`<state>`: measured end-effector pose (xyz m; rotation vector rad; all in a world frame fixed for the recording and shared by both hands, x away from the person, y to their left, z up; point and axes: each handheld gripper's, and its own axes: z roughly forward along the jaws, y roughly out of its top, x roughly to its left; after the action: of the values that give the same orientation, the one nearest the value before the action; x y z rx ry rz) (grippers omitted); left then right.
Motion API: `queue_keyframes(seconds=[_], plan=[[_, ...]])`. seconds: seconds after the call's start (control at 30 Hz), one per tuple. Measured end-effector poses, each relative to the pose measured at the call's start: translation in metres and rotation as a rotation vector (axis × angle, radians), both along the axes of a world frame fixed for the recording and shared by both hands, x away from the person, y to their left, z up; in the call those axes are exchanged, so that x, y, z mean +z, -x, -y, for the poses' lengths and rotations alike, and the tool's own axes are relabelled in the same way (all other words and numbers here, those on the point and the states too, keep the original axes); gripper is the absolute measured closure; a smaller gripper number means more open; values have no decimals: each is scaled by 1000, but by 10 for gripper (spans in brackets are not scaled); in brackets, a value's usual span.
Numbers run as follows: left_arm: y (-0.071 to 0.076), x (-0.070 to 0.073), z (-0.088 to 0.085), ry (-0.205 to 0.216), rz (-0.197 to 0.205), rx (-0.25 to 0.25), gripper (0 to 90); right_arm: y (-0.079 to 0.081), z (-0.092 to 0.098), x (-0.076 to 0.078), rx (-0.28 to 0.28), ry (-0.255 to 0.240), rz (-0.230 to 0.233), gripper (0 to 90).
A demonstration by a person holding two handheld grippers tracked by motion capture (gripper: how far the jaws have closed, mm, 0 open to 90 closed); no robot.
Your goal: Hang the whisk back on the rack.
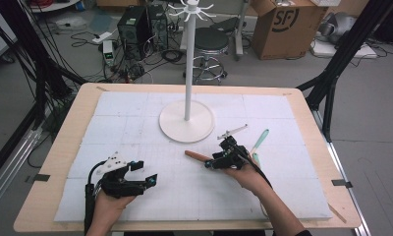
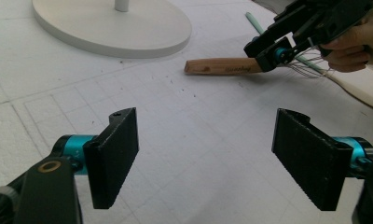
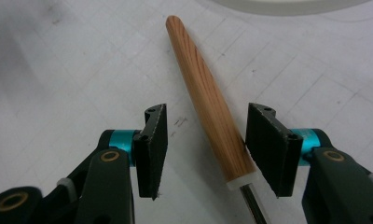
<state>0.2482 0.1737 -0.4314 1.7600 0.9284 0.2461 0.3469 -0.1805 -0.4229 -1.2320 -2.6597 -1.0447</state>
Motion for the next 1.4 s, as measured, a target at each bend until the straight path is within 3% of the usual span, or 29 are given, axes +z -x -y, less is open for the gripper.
queue_keyframes(seconds=[0.13, 0.3, 0.43, 0.63, 0.7, 0.87, 0.97, 1.17, 1.23, 1.3, 1.4], plan=[[0, 0, -1, -7, -2, 2, 233, -3, -4, -6, 1, 57, -39, 519], [-2, -1, -3, -4, -7, 5, 233, -9, -8, -3, 13, 93, -92, 552], [-1, -1, -3, -5, -5, 2, 234, -11, -16, 0, 41, 162, -88, 575], [-1, -1, -1, -10, -6, -1, 233, -12, -20, 0, 89, 224, -49, 633], [0, 0, -1, -13, -6, 1, 233, -13, -23, 0, 106, 248, -55, 647], [1, 0, -4, -8, -6, 6, 233, -18, -34, 4, 177, 360, -61, 669], [1, 0, -6, 0, -6, 11, 234, -22, -34, 5, 201, 365, -77, 678], [2, 0, -5, -6, -5, 6, 234, -18, -37, 5, 212, 391, -39, 711], [3, 0, -5, -2, -6, 6, 234, -19, -33, 5, 199, 364, -50, 732], [3, 0, -5, -3, -6, 7, 235, -23, -25, 4, 187, 301, -81, 734], [4, -1, -6, -2, -10, 7, 236, -24, -20, 4, 186, 262, -89, 734]])
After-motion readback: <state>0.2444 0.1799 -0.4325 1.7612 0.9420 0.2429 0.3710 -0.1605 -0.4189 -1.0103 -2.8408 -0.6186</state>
